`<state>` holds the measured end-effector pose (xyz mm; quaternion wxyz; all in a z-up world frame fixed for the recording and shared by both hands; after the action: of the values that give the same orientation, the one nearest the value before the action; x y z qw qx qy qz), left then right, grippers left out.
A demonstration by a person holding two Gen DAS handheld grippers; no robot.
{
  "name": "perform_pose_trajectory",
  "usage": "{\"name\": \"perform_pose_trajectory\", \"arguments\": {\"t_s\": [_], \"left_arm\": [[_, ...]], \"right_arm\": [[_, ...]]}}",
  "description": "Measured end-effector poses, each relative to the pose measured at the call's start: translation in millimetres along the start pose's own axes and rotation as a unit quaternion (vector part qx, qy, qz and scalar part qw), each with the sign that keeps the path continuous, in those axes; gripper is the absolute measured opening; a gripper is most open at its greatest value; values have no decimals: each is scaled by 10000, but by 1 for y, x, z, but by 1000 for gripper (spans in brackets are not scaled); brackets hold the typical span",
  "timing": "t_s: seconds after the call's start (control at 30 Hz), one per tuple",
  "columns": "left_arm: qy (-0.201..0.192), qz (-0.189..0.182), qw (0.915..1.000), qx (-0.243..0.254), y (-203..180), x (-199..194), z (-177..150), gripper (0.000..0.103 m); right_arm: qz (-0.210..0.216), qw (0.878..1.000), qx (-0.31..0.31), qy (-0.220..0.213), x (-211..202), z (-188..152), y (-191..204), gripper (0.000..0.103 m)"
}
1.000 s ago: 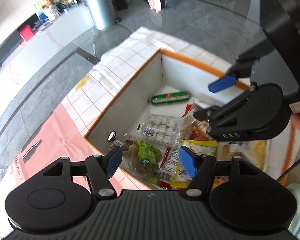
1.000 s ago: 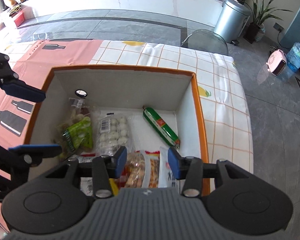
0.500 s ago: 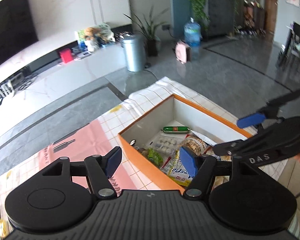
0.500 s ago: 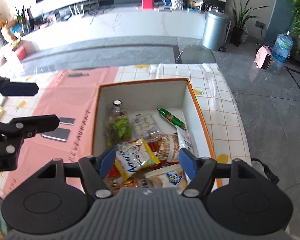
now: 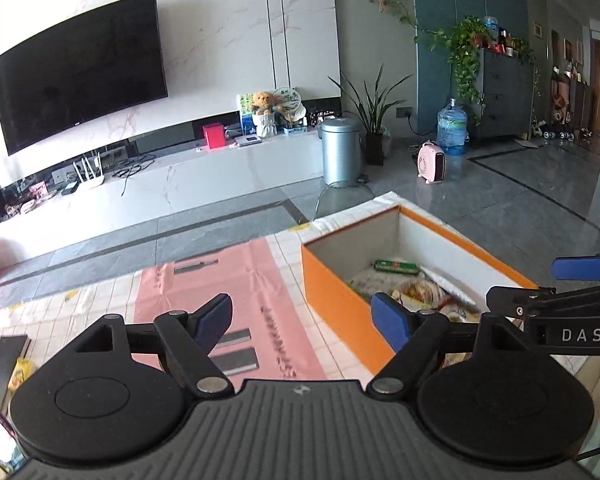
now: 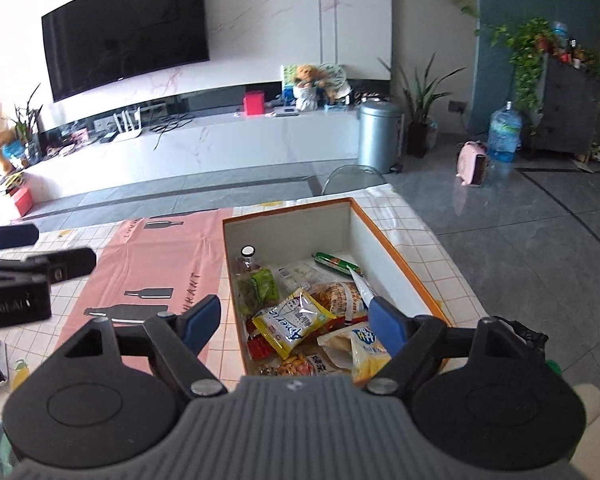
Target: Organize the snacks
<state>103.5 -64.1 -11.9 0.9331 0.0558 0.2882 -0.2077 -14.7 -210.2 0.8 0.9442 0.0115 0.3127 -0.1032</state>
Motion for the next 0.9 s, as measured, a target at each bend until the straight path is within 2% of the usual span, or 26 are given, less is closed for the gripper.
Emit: {"name": "perform_pose_trajectory", "arguments": {"t_s": [0.2, 0.37, 0.63, 0.9], "left_arm": [[132, 210, 9994, -261, 13, -3, -24, 93], [167, 183, 9983, -523, 18, -6, -44, 93], [231, 152, 9981, -544, 17, -14, -62, 93], [285, 95, 9973, -667, 21, -17, -65, 93]], "right_arm": [[-167, 9996, 206, -43, -8, -32, 7, 88], [-126, 9997, 188, -34, -8, -47, 17, 88], [-260, 9996, 115, -80, -13, -55, 20, 88], [-330, 9994, 113, -78, -13, -55, 22, 88]]}}
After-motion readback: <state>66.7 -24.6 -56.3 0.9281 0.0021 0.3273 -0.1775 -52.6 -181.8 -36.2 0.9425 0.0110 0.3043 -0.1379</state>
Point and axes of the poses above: each gripper's, at about its wrist camera, not at the fingertips, and x roughly the way its jaws point, y to its left, z to its top, the point moved 10 cm from there along x, roughly the way its jaws point, and after that the axes turned 11 degrees about -z, right-handed, at the moved point
